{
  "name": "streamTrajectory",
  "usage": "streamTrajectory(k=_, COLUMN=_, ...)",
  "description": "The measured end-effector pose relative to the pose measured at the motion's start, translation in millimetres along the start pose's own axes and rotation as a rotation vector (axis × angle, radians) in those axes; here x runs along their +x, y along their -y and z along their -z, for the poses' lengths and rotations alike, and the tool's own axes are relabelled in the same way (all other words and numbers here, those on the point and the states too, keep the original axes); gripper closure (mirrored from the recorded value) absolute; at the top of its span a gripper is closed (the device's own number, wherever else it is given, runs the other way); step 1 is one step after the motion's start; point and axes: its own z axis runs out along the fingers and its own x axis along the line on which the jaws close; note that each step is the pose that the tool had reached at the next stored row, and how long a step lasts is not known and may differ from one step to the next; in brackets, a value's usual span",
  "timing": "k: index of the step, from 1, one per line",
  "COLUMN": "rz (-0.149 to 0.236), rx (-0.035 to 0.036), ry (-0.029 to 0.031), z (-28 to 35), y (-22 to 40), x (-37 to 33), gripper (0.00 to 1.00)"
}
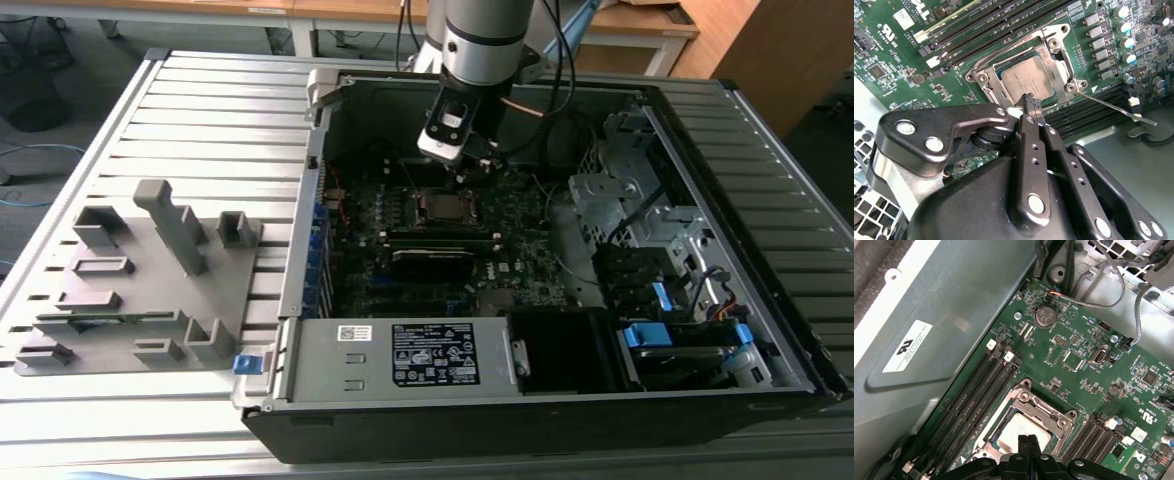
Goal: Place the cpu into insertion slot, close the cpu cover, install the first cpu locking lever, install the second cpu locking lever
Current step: 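Close the cpu cover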
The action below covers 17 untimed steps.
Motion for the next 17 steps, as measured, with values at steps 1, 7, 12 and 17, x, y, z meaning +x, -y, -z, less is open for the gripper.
streamTrajectory(k=1, rz=0.003, rx=0.0000, ry=-0.0001, z=0.0, y=0.0, x=0.0, gripper=0.89)
streamTrajectory(k=7, rz=0.076, rx=0.0016, ry=-0.0024, z=0.0, y=0.0, x=0.0, gripper=0.89)
streamTrajectory(k=12, rz=0.156, rx=0.0033, ry=-0.0050, z=0.0, y=0.0, x=0.0, gripper=0.89)
streamTrajectory(k=17, rz=0.214, rx=0.0043, ry=-0.0071, z=0.0, y=0.0, x=0.0, gripper=0.89)
